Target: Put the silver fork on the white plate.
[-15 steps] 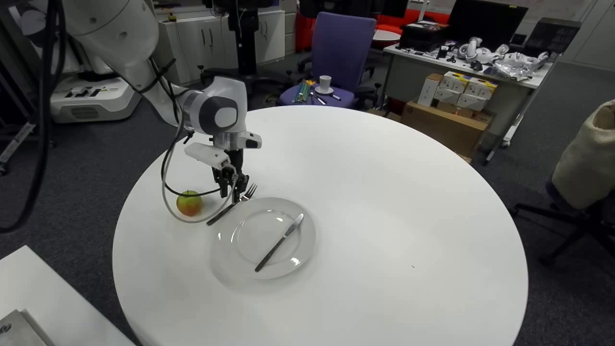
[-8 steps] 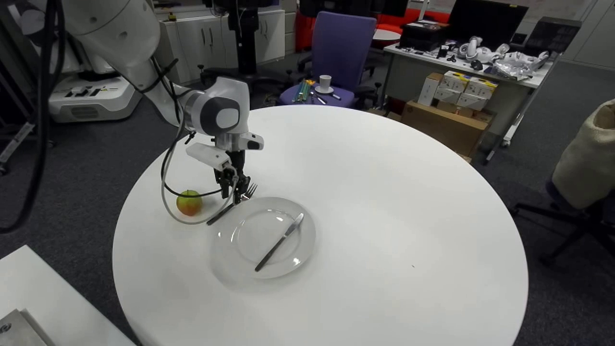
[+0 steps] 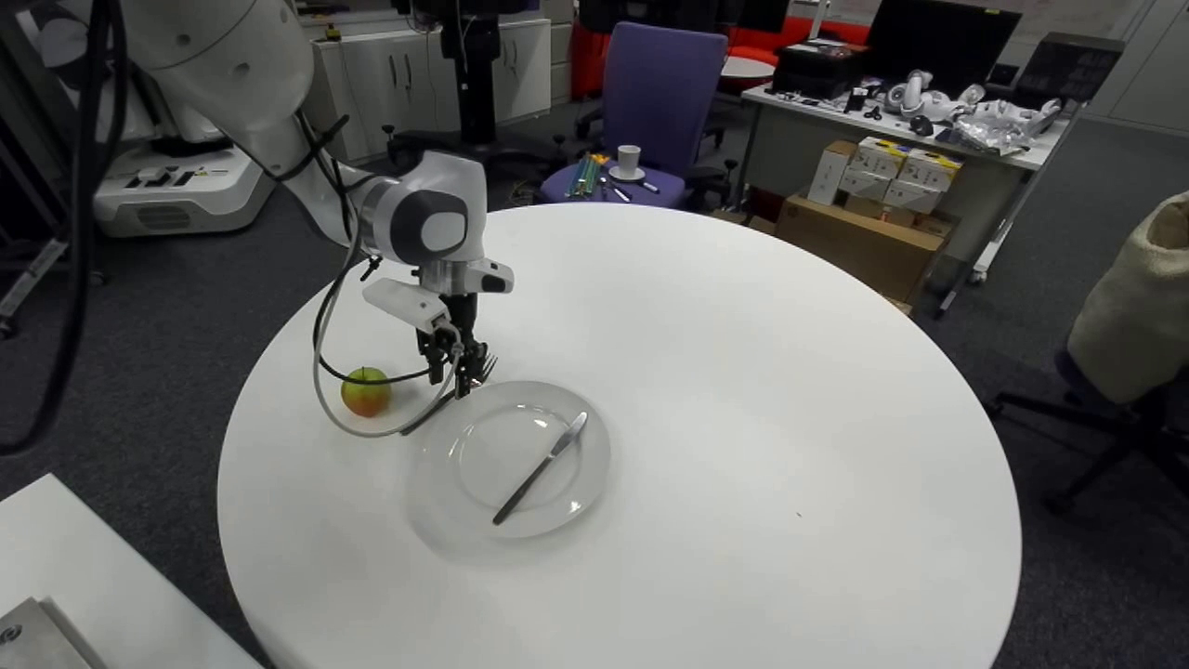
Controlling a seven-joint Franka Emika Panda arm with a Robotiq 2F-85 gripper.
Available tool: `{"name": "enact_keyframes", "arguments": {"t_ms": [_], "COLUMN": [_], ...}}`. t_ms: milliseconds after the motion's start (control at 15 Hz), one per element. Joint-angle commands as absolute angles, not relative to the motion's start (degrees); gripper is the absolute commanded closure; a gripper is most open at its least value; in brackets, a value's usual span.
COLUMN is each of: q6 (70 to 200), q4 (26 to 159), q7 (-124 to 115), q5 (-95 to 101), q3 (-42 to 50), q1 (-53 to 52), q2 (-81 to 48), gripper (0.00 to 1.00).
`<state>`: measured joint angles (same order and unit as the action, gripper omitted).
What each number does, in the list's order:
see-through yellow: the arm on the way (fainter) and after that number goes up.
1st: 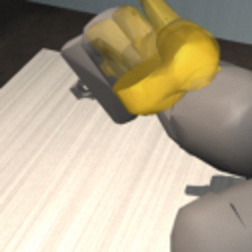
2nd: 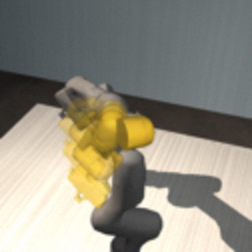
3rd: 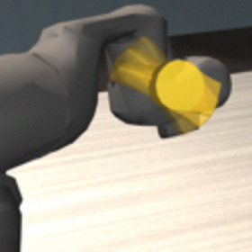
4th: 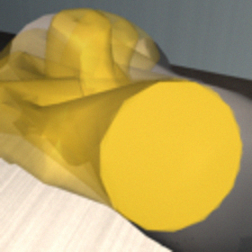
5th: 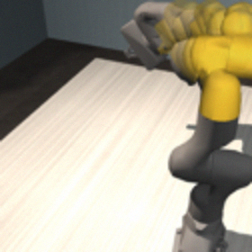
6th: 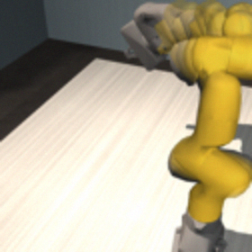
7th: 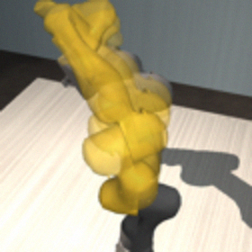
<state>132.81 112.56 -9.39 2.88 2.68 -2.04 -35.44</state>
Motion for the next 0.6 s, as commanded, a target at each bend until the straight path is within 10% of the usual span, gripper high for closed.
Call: {"name": "enact_keyframes", "arguments": {"t_ms": [0,533], "q6": [132.4,132.4], "q4": [112.9,112.7], "q7": [-8.8,-8.7], "q5": [1.6,1.5], "q3": [2.4,2.4], "q1": [-1.3,-1.0], "q2": [-34.9,-35.2], "gripper": [0.39,0.50]}}
